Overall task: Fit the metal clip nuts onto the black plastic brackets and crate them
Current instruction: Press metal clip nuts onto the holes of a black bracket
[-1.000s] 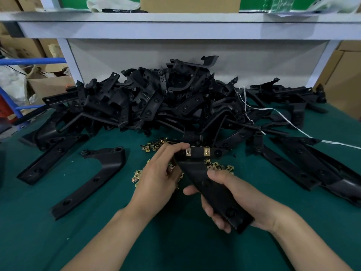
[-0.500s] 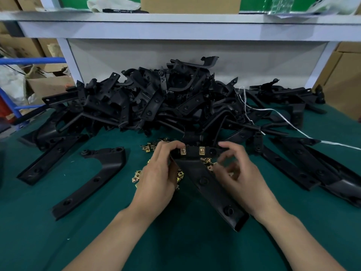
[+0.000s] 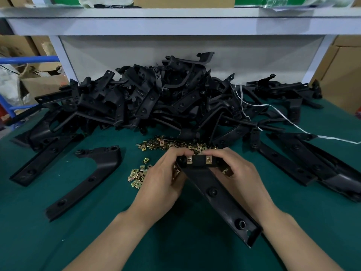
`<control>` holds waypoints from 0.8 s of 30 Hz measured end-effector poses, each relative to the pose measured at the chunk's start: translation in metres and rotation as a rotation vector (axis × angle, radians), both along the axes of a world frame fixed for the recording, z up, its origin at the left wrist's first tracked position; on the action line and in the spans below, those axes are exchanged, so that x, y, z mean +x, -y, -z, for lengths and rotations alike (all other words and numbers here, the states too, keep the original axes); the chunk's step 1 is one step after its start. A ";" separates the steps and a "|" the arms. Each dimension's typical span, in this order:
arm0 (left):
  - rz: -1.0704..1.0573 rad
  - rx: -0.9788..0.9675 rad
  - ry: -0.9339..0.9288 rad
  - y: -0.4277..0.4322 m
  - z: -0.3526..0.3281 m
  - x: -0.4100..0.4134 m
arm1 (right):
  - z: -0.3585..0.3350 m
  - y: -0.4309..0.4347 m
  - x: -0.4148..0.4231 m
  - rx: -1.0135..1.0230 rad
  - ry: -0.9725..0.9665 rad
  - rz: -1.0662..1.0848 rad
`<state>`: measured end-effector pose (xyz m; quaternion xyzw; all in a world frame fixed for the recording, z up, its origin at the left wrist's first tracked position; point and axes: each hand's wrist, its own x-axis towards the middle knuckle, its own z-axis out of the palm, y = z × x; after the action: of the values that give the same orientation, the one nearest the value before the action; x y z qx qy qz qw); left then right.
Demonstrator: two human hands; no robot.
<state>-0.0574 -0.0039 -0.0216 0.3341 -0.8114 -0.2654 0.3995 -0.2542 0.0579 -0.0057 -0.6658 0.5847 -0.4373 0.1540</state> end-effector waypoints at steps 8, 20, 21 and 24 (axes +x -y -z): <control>-0.018 0.048 -0.016 -0.001 0.000 0.000 | 0.001 0.001 0.002 0.033 0.096 0.016; -0.019 -0.042 -0.062 0.000 0.000 -0.002 | 0.003 0.004 0.000 0.009 0.132 -0.013; -0.021 -0.046 -0.069 0.000 0.000 -0.002 | 0.004 0.004 -0.001 0.008 0.131 -0.007; -0.013 -0.042 -0.076 -0.001 0.001 -0.003 | 0.007 0.004 0.001 0.003 0.136 0.019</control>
<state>-0.0606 -0.0028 -0.0225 0.3204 -0.7990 -0.2581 0.4386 -0.2536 0.0539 -0.0130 -0.6285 0.5800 -0.4820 0.1903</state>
